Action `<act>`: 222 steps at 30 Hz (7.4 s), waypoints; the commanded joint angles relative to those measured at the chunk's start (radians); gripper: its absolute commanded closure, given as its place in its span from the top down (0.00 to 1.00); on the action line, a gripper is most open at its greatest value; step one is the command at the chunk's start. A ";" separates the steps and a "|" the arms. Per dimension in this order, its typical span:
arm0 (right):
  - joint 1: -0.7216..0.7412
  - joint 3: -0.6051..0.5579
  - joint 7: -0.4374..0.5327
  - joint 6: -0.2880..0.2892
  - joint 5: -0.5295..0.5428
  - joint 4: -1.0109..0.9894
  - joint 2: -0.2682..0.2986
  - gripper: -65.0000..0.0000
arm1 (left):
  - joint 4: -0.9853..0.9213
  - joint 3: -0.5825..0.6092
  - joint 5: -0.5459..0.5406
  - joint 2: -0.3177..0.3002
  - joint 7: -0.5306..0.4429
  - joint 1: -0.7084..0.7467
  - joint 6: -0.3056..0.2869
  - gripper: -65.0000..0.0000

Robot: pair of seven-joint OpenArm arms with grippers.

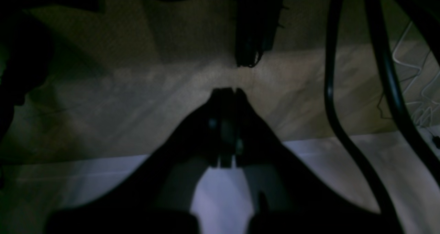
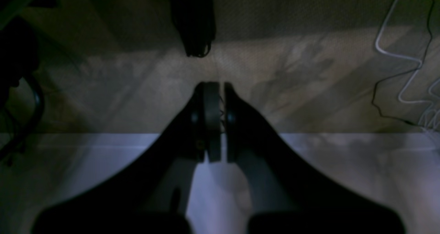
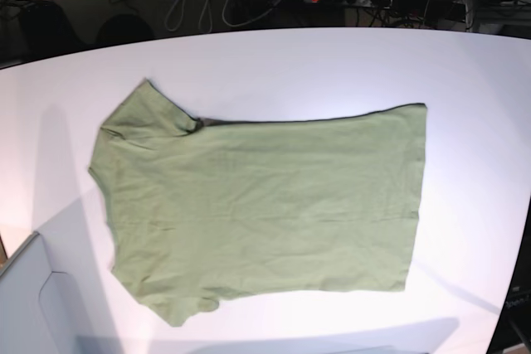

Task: Fold the T-shirt properly

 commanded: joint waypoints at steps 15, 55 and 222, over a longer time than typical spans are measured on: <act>-0.007 -0.003 0.000 0.026 -0.003 0.001 0.003 0.00 | 0.002 0.002 0.002 0.000 0.003 0.010 0.006 0.00; -0.235 -0.003 -0.007 0.026 -0.003 0.357 0.017 0.00 | 0.299 -0.007 -0.006 -0.023 0.012 0.189 0.001 0.00; -0.556 0.187 -0.198 0.028 -0.004 1.791 0.235 0.00 | 1.560 -0.475 -0.612 -0.224 0.339 0.393 -0.004 0.00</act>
